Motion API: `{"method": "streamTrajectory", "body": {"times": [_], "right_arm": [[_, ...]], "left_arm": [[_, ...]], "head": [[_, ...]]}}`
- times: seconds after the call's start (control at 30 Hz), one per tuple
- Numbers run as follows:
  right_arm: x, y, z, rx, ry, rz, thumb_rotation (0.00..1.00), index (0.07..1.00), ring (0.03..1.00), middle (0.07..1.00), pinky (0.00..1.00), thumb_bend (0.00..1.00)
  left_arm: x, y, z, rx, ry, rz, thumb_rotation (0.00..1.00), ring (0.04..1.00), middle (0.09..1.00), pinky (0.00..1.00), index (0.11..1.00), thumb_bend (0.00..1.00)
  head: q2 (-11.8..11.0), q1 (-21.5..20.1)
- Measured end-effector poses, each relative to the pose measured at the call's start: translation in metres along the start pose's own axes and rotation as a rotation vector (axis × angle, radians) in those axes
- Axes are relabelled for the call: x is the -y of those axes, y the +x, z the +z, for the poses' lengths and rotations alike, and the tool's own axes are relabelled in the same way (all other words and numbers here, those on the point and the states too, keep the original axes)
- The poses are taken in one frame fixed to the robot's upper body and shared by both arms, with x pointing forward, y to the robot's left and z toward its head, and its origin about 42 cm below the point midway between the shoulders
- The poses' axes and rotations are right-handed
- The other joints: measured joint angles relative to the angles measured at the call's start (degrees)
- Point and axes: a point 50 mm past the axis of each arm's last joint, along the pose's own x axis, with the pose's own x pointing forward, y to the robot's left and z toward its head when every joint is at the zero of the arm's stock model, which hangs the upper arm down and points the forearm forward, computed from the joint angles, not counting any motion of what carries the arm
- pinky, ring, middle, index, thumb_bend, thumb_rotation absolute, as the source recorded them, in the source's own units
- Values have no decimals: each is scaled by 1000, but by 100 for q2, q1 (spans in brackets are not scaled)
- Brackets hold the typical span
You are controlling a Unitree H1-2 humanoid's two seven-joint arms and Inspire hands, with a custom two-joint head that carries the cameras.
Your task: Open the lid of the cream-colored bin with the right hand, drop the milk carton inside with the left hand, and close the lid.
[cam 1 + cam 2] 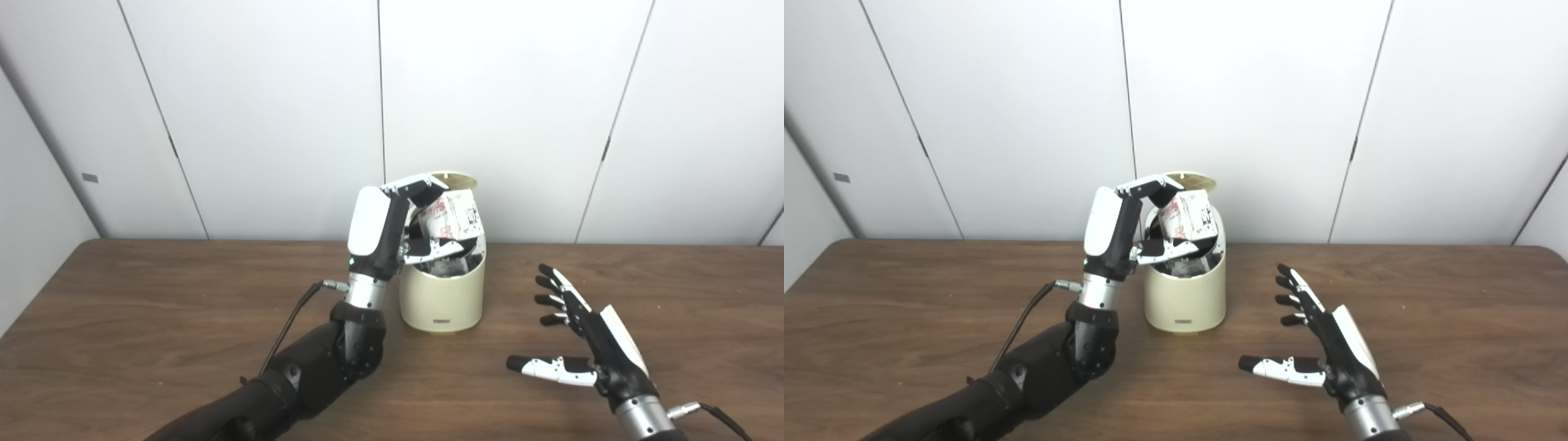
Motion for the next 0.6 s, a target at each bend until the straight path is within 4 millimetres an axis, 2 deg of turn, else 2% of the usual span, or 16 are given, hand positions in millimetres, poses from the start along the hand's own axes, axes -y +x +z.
{"method": "streamTrajectory", "body": {"times": [0.13, 0.33, 0.6], "right_arm": [[0, 0, 0, 1, 3, 0, 323, 935, 834, 911, 693, 777], [0, 0, 1, 3, 2, 0, 345, 933, 829, 910, 683, 787], [1, 0, 7, 23, 1, -8, 327, 934, 828, 908, 677, 773]], "left_arm": [[0, -8, -5, -27, 4, -15, 0, 475, 483, 466, 484, 505], [-3, -8, -9, -45, 1, -46, 0, 473, 486, 444, 481, 506], [-3, -8, -9, -59, -17, -75, 0, 464, 487, 445, 493, 506]], "head": [[17, -9], [53, -44], [97, -44]]}}
